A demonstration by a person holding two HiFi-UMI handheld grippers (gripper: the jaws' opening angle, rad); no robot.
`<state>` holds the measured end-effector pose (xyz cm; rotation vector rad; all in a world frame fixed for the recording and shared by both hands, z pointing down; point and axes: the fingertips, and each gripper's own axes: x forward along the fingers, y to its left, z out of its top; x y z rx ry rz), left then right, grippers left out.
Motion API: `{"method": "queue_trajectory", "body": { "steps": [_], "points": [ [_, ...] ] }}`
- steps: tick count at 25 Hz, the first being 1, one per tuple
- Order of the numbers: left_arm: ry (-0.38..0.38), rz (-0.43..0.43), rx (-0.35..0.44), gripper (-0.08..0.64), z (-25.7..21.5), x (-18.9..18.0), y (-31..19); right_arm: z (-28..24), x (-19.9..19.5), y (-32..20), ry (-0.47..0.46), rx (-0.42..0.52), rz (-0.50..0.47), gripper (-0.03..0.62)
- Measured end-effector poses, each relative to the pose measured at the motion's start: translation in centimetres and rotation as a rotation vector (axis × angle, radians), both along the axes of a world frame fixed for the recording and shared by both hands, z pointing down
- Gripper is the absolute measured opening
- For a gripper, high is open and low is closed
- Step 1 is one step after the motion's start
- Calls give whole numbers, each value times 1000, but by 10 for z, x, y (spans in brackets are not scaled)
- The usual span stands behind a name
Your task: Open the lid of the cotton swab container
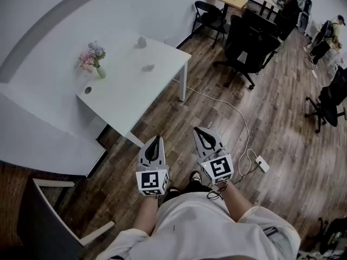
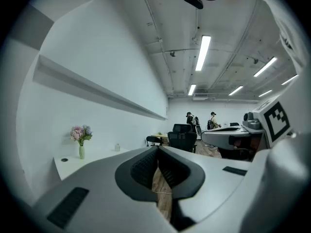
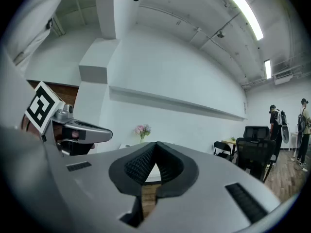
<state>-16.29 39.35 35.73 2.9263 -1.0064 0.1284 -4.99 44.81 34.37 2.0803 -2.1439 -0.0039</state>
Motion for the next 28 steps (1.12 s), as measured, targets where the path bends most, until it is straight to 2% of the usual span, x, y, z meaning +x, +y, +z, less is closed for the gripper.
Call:
{"method": "queue_trajectory", "body": {
  "steps": [9,16,21,28],
  "points": [
    [-11,15,-49,21,22,14,21,11,11,16,-5,-54,-28,-2],
    [-35,104,-125,22,44,40,33,40,26,30,-48,-105,-58,-2],
    [-52,93,-131,23,50,51,31,49,38,31,-38,-131,-83,-1],
    [-60,91,-112,23,48,91,33,46,75,25,-52,-109,-108,0]
  ]
}}
